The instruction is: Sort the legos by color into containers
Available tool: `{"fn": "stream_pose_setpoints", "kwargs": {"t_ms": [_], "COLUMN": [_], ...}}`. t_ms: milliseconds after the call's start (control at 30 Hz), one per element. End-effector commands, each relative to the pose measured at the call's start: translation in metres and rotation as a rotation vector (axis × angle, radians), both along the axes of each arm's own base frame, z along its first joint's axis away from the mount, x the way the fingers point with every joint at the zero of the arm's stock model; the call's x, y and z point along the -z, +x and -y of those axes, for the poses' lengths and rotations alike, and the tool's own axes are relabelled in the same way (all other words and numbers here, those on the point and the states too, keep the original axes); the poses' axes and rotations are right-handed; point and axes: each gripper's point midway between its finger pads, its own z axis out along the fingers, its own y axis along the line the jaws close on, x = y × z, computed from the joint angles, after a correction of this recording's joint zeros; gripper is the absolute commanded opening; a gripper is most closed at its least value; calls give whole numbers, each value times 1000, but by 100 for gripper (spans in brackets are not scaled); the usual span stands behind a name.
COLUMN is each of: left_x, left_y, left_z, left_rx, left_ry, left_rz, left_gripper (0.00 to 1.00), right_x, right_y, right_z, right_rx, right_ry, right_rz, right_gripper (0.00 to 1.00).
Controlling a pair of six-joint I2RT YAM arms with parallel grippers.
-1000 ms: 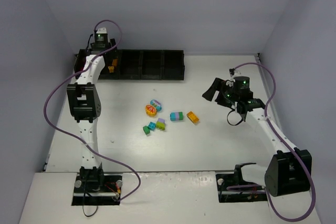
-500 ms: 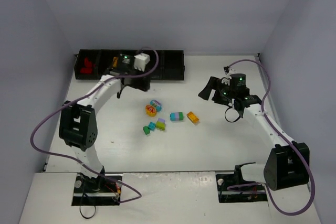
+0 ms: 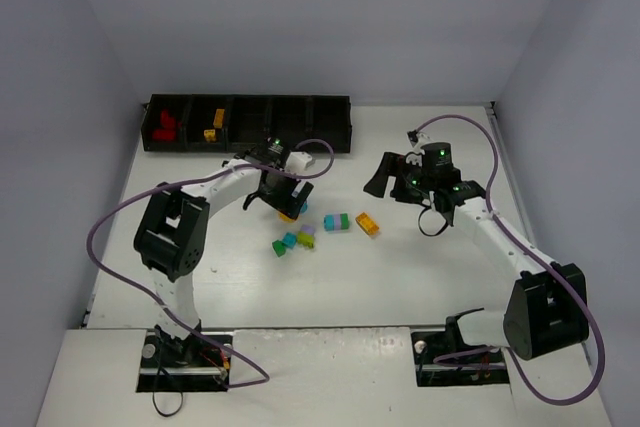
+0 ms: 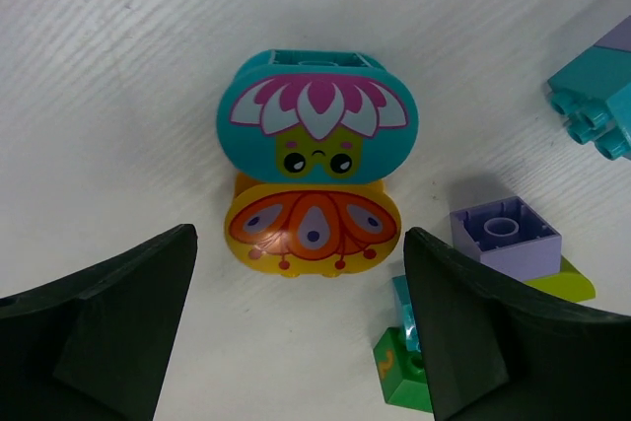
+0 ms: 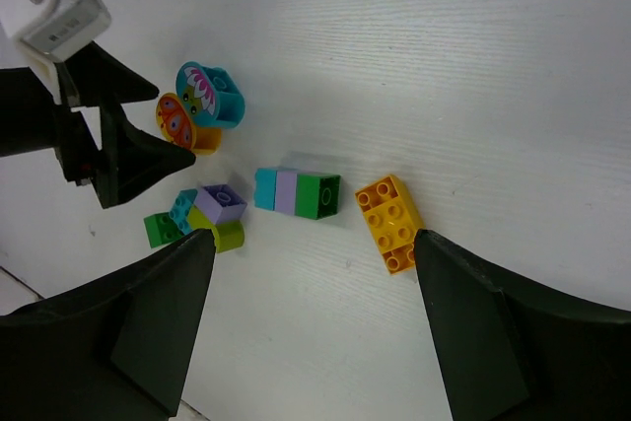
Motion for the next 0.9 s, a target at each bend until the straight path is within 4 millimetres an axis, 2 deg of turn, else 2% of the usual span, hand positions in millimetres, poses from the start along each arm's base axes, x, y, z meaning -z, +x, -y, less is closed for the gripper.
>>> {"fn": "stream_pose_setpoints", "kwargs": {"t_ms": [0,167,367,500,600,667,700,833,867], "left_x": [-15,-5,1,4,3,-5,-8,-51,-62], "left_y": [6,7,14,10,9,14,14,22,26], "left_z": [11,20,18,17,17,20,22,36,44], "left_rx": [38,55,29,24,25,25,30,88,106], "left_ry": [14,23,50,51,45,19,6,-104,-147], "left_rz": [49,37,60,45,56,91,105,244,285], "left_gripper": [79,79,78,68,47,34,31,28,28], "right_x": [-26,-25,-23,-23,-24,-29,-31,-45,-55], "right_y": [9,7,6,6,9,12,12,17,20], "right_z": [-5,-5,-6,-8,-10,-14,-17,-31,-36], "right_rx": [-2,0,-2,-7,-13,-28,-36,-97,-113], "right_ry": [30,33,32,33,37,43,48,92,106], "right_rz": [90,85,79,79,79,86,89,95,113], "right_gripper": [79,79,79,79,77,75,74,73,73]}}
